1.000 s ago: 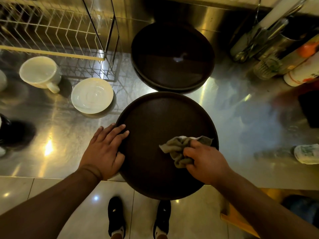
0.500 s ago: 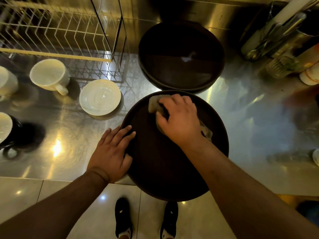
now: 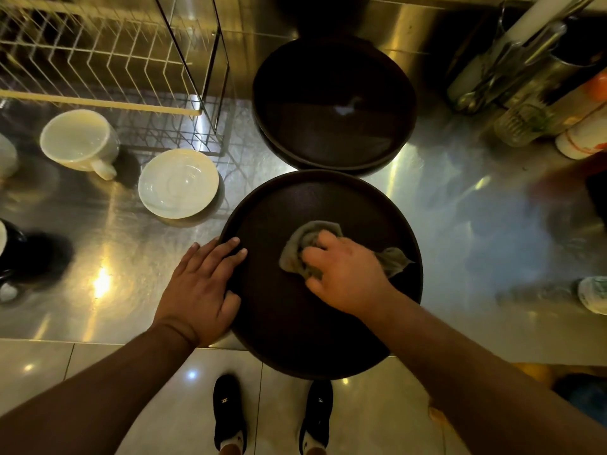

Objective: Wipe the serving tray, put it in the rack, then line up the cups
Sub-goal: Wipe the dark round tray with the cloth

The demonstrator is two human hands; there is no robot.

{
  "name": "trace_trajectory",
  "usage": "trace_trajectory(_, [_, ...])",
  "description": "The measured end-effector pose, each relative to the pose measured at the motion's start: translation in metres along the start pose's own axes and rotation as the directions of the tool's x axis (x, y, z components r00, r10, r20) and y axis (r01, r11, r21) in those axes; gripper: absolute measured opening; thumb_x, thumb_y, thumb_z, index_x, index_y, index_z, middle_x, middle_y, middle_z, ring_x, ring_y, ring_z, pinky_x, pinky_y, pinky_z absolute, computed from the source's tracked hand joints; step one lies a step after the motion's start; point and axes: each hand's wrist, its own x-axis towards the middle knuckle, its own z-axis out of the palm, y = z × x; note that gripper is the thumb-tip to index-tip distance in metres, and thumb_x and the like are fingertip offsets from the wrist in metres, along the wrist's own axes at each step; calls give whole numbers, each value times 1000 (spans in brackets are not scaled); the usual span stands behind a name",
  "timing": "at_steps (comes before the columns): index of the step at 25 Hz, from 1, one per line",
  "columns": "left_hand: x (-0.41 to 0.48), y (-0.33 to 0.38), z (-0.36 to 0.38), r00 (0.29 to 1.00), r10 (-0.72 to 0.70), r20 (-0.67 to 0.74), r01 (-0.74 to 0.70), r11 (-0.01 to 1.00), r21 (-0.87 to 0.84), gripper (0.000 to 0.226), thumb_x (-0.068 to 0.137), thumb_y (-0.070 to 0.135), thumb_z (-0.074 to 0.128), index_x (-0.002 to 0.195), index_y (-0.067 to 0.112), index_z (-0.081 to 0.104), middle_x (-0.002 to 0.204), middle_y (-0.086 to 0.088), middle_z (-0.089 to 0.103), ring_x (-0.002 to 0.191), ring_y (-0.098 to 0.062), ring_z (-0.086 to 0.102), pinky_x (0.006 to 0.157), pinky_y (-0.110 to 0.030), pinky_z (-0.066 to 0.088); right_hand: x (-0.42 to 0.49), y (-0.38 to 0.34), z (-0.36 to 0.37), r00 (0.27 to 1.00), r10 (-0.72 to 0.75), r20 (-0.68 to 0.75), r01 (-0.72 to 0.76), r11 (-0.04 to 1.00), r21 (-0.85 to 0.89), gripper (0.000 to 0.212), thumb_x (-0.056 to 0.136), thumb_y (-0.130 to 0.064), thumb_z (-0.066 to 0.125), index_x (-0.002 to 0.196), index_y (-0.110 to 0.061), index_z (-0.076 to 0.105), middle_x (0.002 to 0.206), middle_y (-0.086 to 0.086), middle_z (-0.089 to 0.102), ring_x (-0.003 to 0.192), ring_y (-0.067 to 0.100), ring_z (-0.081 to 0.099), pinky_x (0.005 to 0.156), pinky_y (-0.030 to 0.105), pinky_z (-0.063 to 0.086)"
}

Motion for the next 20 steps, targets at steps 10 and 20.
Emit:
trace_trajectory(10, [0,-1,-1,1000,8,19,-7,1000,-10,71,80,40,45,147,19,50,158,-8,44,150,-31,34,123,-58,23,-67,33,-18,946,325,-3,-322,936,-144,65,79,-60,61,139,-36,49,134,4,49,116,28,50,92,44,51])
trace_trajectory(20, [-1,-3,4,1000,23,-1,-23,1000,20,67,82,41,43,141,11,55,151,-14,51,148,-32,35,124,-54,21,58,-79,-1,974,149,-174,-110,970,217,38,78,-39,64,114,-26,65,110,7,58,99,28,56,83,40,47])
